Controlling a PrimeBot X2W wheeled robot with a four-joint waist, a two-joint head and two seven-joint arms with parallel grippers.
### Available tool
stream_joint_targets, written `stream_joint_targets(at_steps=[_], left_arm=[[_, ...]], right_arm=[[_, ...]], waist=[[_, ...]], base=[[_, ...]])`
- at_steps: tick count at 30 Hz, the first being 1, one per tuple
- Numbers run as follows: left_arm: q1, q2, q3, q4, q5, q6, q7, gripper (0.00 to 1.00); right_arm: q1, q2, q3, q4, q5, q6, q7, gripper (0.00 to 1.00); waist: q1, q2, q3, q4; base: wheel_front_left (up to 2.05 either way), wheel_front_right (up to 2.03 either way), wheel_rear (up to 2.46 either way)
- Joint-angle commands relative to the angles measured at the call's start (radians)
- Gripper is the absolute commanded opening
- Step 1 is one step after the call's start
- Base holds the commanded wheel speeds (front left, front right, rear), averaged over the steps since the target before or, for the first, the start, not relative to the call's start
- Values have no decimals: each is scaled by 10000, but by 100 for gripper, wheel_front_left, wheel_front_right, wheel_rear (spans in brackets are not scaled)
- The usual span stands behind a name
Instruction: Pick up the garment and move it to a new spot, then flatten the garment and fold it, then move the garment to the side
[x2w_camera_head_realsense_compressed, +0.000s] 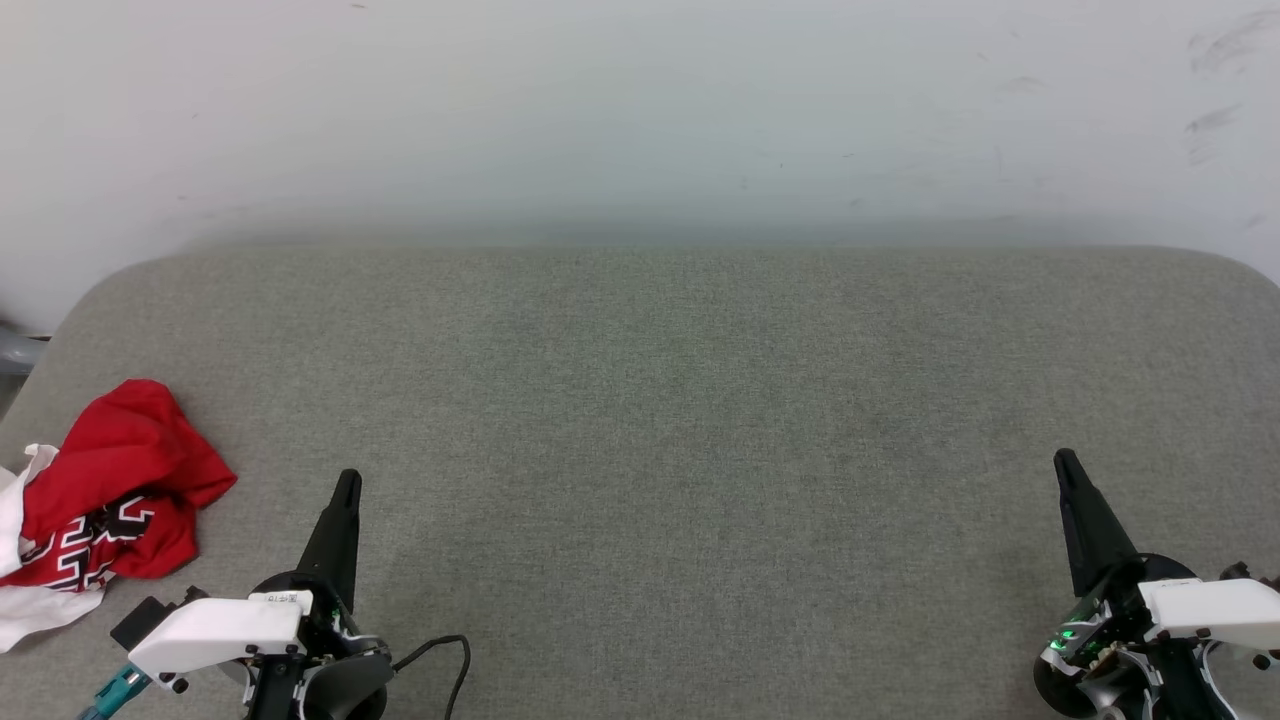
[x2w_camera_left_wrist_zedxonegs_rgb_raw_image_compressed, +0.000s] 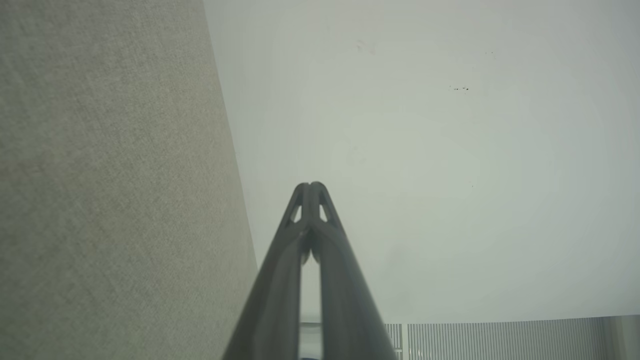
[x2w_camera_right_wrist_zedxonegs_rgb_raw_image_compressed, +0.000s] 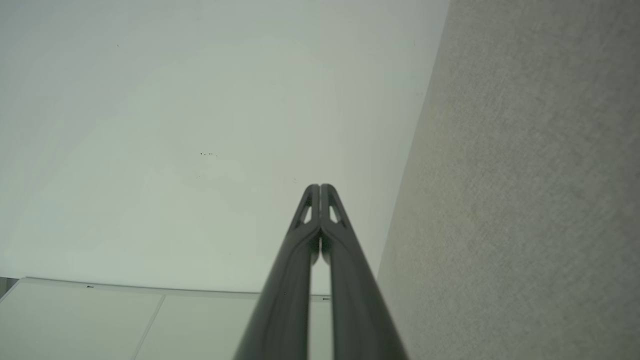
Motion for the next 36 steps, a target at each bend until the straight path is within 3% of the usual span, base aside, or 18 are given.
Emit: stream_joint_targets(at_steps=[1,36], left_arm=[[-63,-12,29,-10,0,-27,16,0],[-63,-12,26,-10,-1,-27,15,0]], right_arm=[[-116,44,1,6,-47,-3,8,0],[-117,44,1,6,-46,-3,7,0]], waist=[[0,0,0,0],[0,0,0,0]], base=[[0,0,0],[0,0,0]])
